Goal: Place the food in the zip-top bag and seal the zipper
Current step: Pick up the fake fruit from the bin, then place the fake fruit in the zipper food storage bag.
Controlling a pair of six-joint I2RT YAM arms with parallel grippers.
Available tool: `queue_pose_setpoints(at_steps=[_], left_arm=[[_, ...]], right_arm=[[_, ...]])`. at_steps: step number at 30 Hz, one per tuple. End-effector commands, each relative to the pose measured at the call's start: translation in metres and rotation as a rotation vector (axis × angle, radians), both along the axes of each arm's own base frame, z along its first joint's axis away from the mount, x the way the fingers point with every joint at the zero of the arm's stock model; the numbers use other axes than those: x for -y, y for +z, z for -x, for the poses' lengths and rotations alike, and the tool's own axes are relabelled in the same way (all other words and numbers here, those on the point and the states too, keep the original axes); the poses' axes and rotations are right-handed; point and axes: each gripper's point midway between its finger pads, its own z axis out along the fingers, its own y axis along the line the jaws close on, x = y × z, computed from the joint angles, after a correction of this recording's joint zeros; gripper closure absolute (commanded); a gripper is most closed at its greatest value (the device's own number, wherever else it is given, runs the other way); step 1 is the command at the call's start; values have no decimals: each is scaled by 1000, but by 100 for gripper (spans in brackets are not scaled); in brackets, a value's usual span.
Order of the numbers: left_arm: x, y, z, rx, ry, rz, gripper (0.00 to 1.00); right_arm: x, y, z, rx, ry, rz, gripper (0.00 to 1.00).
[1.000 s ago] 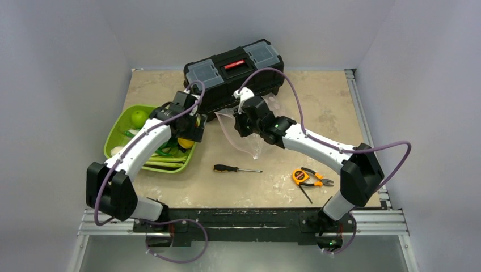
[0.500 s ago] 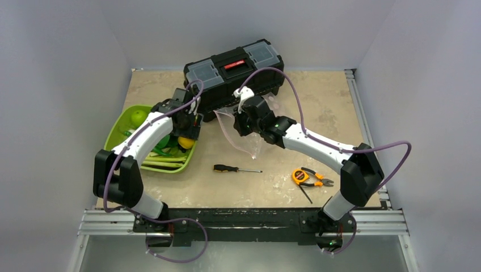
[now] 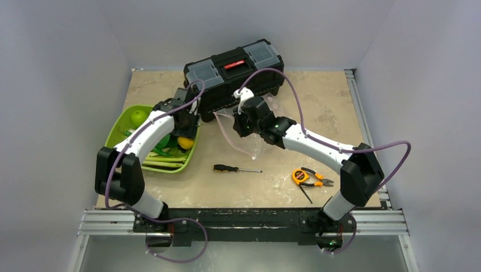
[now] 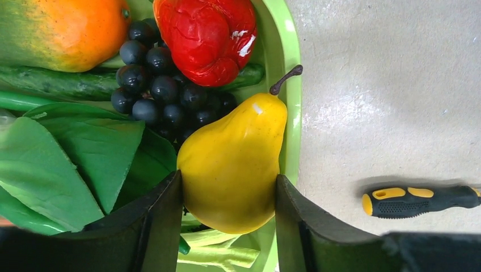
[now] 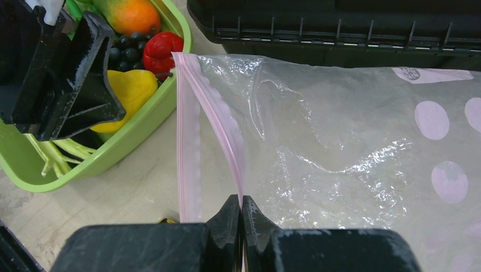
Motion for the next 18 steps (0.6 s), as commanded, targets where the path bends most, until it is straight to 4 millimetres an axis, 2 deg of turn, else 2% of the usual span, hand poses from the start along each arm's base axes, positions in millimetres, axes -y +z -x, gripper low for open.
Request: queue_pose_setpoints(at_steps=[1,4,6,8,9,12,13,16,18], left_arm=[[-2,28,-12,101,21,9,64],[-5,56,-5,156,43,25,71],[-3,90,4,231,43,75,75],[8,119,17,280,10,171,75],[18,133,26,291,-16,239,75],[81,163,62,223,-182,613,75],[107,175,75,179,-230,785,75],[142,186,88,103,-220,1092,75],[153,181,91,56,-183,1207,76]], right_arm=[[-4,28,0,43,5,-79,100],[-3,30,0,47,4,-81,100],[-3,32,0,49,0,-83,100],[-3,33,0,47,1,-91,100],[-4,32,0,45,3,-95,100],[-8,35,2,43,12,-122,100],[-10,38,2,46,14,-137,100],[-11,46,2,59,16,-167,100],[-11,50,2,66,12,-181,100]])
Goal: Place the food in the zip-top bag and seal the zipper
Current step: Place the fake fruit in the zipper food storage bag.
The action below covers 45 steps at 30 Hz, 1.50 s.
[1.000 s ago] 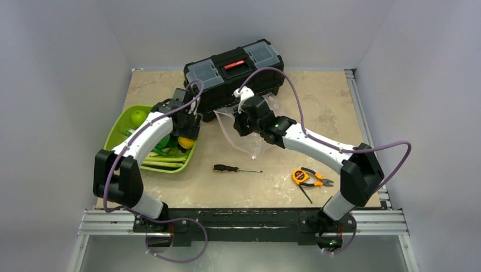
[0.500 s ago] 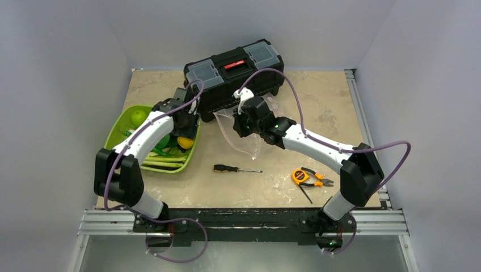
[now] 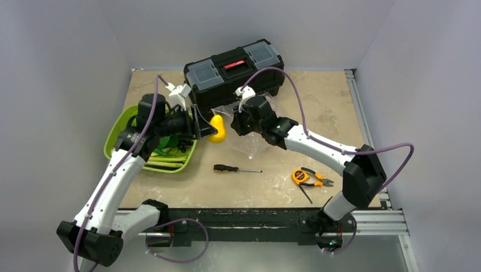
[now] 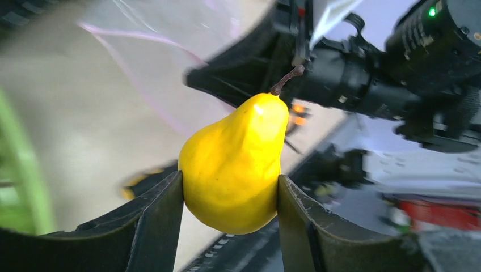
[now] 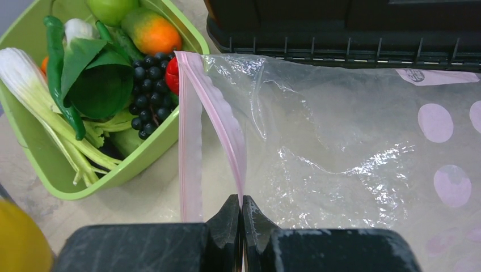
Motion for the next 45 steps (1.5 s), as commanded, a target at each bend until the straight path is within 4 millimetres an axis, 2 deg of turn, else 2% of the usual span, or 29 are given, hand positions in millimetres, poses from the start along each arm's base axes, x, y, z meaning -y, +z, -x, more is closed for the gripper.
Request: queue_pose_setpoints(at_steps=[1,6,10,18,25,31,33,36,38,45], left_arm=[[53,-2,25,-250,-155,400,76],[62,-17,12,-264,-82,452,77],[60,-47,-4,-289,13,469,79],[37,-84,-16,-325,226,368,82],[36,-97,-21,-375,247,325,82],[48,-83,-24,-363,204,345,78],[56,-76,-22,-351,174,350,68],[58,-68,-16,-306,141,307,32],[53,-63,-10,-278,135,270,20],[20,-52,28,-194,110,117,2]], right_arm=[[-4,39,1,66,4,-121,100],[-7,45,7,60,25,-171,100],[-8,51,12,47,40,-203,100],[-12,67,23,44,85,-294,100],[-14,85,32,108,143,-358,100],[-23,78,38,65,196,-358,100],[-24,77,38,54,193,-365,100],[-23,77,37,53,183,-365,100],[-20,78,35,56,161,-368,100],[-9,76,29,63,116,-366,100]])
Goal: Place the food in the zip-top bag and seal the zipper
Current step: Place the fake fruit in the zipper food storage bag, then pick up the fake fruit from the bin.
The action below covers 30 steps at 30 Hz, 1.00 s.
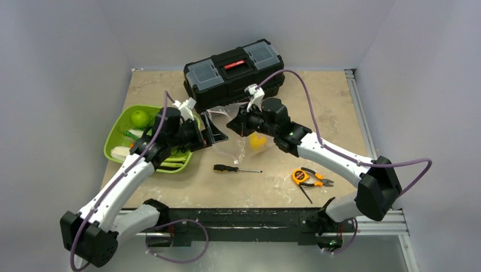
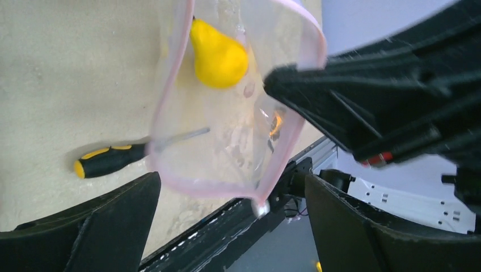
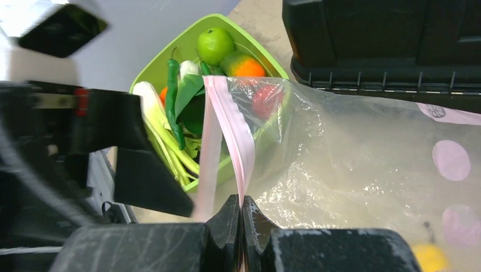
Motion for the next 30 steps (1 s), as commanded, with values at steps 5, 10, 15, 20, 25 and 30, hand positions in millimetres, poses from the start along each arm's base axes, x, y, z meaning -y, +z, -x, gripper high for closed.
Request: queue_pose_setpoints(at_steps=[5,10,15,20,25,30], left_arm=[[-75,17,18,183,175,-305,1],[-110,13,-5,211,311,-490,1],[-120,9,-37,235,376,-585,4],[-120,7,-71,172,352,-528,9],[-129,-2,-106,89,369,-573,14],[-132,-24,-140,-39,346,-665,36]], right_arm=[[12,18,-11,58,-79,-37,100],[13,18,-14,61,-90,-22,100],[14,17,-15,63,-94,-12,100],[16,15,-14,62,-93,0,100],[16,14,-15,63,-95,3,100],[14,15,-13,61,-82,1,100]])
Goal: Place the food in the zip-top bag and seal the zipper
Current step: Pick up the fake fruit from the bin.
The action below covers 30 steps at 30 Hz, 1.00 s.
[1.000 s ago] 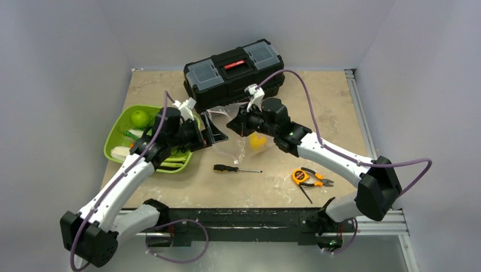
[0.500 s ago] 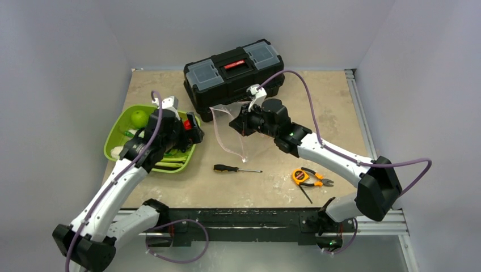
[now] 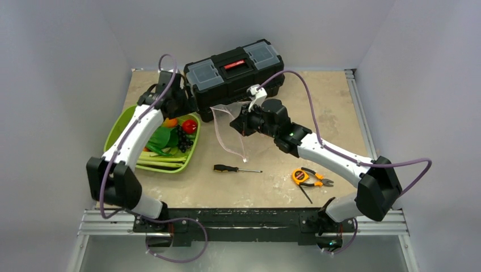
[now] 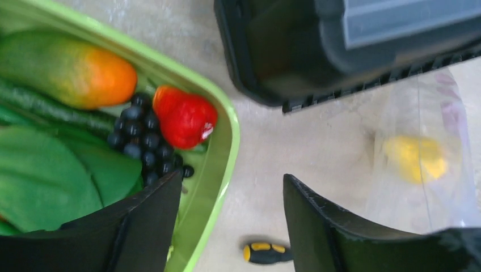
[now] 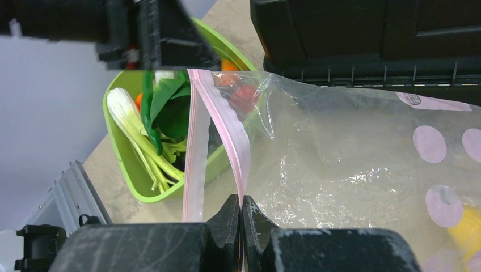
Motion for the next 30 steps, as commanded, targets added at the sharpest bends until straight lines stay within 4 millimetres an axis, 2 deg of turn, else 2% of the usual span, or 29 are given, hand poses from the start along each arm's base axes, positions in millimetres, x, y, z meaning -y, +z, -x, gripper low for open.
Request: queue_pose_setpoints(at_steps=[1,5,9,17,23,30], left_arm=[[-7,-9,-29,-58,-11,-80,39],[-30,-32,-39,-142,-14,-255,42],[-30,-54,-39,-205,-69,-295,46],[-35,-72,-48,-268,-83,-352,55],[-23,-88,-47,-274,-85,-282,55],[-14,-106,-33,-306,-75,-220,44]], right_arm=[[2,25,-1,58,2,-34,100],[6,25,1,62,-2,-28,100],[7,23,1,63,-4,-23,100],[5,24,3,65,9,-32,100],[6,25,3,67,6,-28,100],[5,23,2,66,9,-24,100]])
